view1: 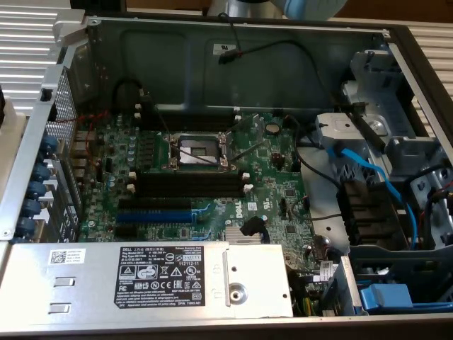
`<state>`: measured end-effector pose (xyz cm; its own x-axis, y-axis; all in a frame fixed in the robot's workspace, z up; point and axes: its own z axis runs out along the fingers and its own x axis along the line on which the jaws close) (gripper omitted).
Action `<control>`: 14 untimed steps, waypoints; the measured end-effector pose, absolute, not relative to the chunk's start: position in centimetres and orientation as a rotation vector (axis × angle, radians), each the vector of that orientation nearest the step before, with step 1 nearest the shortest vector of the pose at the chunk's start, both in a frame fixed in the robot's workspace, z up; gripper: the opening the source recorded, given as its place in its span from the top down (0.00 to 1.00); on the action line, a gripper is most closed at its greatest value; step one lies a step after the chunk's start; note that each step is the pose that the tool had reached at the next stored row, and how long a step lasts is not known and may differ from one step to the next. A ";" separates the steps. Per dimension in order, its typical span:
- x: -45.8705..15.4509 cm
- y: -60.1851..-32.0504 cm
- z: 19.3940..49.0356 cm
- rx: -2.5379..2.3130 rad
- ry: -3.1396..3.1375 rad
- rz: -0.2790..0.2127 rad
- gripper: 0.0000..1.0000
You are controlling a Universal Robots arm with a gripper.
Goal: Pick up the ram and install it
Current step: 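Reach for the ram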
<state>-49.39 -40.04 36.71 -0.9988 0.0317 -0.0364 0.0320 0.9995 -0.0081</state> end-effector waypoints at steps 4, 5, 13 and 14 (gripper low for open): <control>-49.5 -39.7 36.7 0.038 3.107 -0.011 0.89; -49.6 -39.6 36.7 0.036 3.108 -0.010 0.89; -49.9 -39.3 36.7 0.034 3.112 -0.010 0.89; -49.9 -39.3 36.7 0.034 3.112 -0.010 0.89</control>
<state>-49.89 -39.26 36.70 -0.9993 0.0215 -0.0294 0.0217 0.9997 -0.0063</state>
